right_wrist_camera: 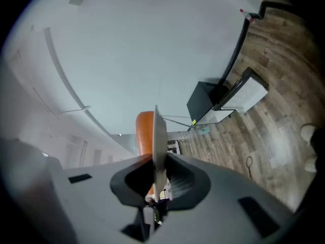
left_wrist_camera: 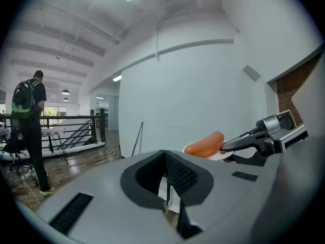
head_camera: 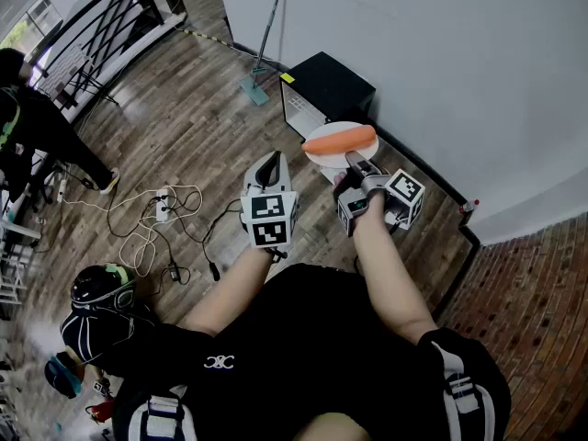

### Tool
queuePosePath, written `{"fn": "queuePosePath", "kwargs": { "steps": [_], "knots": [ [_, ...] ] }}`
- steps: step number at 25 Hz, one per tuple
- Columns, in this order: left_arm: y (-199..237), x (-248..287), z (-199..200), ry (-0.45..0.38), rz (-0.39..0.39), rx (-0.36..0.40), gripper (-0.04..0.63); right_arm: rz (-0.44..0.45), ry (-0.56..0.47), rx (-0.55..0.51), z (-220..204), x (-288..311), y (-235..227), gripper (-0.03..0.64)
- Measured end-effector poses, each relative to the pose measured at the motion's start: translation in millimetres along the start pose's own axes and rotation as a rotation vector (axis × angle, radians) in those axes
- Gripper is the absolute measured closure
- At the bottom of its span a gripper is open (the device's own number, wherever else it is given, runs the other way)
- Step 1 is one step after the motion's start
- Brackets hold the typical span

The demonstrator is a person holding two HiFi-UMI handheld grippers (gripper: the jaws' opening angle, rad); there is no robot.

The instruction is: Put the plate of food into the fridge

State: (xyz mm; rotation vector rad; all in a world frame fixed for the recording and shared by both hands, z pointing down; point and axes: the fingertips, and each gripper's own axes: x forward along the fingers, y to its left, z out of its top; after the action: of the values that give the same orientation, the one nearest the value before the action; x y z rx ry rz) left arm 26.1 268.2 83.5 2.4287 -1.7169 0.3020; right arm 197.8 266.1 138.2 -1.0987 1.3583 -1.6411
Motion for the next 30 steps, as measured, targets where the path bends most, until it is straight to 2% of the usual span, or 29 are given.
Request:
{"fn": "queuePosePath", "kwargs": {
  "steps": [12,20,30],
  "knots": [
    [-30.3,23.5,-5.8,-0.005,0.014,-0.015,0.595,0.014,0.001,-0.041,40.7,-8.2,-4.4,0.558],
    [-26.6,35.8,-16.2,0.021,0.031,-0.045,0.595,0.009,-0.014,-0.010,55.5,-2.6,-12.5,0.558],
    [-6.1,55.3,-21.6,0.052,0.057,-0.065,0.595,-0.011,0.023,0.009,58.3,21.3,-22.6,0.563]
  ]
}}
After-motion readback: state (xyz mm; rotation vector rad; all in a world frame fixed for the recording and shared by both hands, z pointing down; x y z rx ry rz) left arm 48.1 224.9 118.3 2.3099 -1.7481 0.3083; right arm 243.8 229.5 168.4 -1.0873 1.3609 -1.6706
